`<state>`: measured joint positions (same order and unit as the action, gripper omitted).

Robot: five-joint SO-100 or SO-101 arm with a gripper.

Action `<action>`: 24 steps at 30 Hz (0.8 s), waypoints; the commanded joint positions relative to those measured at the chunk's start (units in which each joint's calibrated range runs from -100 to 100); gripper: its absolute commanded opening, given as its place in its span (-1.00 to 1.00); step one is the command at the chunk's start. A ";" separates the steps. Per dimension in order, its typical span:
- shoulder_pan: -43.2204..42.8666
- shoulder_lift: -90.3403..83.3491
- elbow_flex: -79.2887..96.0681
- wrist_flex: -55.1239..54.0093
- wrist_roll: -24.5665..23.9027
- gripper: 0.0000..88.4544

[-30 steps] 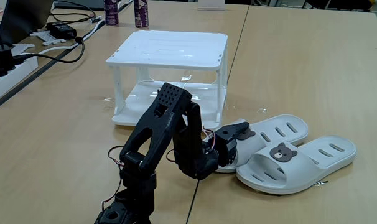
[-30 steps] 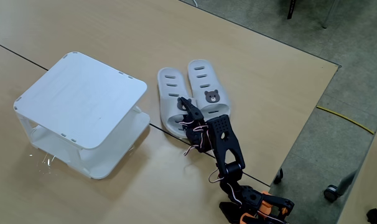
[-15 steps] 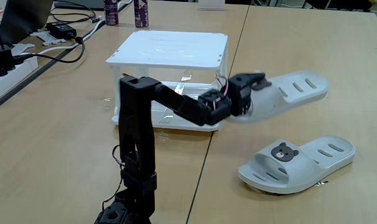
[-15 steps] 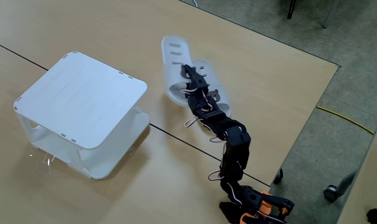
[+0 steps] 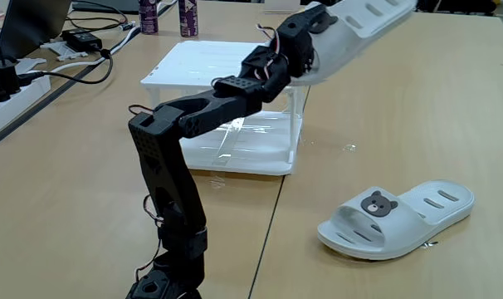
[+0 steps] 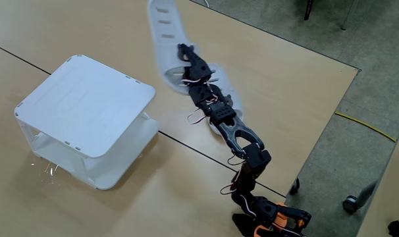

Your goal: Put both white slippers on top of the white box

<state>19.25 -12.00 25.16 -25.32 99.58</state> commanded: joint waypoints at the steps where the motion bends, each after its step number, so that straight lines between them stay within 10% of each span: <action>1: -6.18 -5.63 -6.89 0.04 0.42 -0.98; 16: -34.88 8.09 -19.79 0.04 0.42 -0.98; 24: -35.53 19.45 -29.44 0.04 0.42 -0.98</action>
<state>-16.55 4.33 8.27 -25.06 99.58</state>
